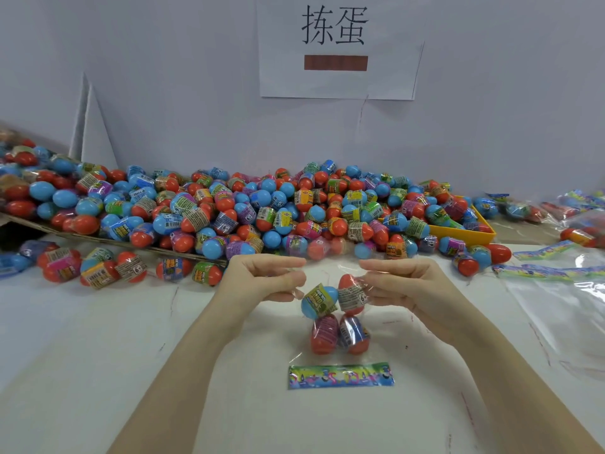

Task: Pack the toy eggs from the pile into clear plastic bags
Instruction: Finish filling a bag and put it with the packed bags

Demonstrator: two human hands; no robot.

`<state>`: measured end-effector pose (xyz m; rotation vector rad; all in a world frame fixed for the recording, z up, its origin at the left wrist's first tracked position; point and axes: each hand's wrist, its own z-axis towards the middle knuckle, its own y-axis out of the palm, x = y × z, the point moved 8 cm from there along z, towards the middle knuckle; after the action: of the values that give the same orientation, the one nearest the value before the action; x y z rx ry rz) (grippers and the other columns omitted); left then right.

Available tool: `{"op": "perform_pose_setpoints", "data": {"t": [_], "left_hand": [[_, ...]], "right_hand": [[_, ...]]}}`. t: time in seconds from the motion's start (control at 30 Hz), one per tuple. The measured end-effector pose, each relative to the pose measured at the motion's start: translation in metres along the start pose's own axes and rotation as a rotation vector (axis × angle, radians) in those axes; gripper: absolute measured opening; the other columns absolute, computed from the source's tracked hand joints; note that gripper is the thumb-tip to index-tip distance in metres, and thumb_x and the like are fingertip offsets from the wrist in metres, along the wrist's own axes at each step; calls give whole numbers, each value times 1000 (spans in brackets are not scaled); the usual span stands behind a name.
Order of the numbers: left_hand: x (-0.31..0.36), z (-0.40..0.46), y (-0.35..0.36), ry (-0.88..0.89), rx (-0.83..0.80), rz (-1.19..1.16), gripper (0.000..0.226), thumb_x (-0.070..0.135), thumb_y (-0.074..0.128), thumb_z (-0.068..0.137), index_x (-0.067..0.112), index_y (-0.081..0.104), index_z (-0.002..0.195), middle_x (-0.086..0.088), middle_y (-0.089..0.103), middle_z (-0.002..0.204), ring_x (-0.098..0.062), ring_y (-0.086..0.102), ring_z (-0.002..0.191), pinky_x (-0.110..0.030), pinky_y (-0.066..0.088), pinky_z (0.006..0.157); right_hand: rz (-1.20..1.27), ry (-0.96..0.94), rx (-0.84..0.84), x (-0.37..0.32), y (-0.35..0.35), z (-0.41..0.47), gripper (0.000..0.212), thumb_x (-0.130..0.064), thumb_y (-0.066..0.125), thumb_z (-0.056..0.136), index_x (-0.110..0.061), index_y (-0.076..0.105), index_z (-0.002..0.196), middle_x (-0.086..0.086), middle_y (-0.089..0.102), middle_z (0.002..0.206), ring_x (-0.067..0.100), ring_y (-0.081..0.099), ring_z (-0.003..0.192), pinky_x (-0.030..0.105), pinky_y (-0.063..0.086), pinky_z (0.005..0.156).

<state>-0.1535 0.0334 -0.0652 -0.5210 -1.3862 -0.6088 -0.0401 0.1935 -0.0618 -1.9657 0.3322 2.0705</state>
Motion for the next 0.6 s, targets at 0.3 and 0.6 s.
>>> {"op": "perform_pose_setpoints", "data": {"t": [0.3,0.6], "left_hand": [[-6,0,-3,-66,-114,-99,17,-2,66,60,13,75,58,-7,72,65,-14,69,57,-17,52,51],[-6,0,10,-25,-267,-84,23,-1,57,62,15,72,53,1,65,59,-12,65,59,-19,54,61]], "right_hand": [[0,-23,-72,-1,4,-1,47,16,48,82,-15,73,58,1,70,65,12,68,65,19,53,55],[-27,-32,-112,-3,7,-1,48,22,46,77,-11,72,54,3,66,57,11,63,53,19,52,50]]}}
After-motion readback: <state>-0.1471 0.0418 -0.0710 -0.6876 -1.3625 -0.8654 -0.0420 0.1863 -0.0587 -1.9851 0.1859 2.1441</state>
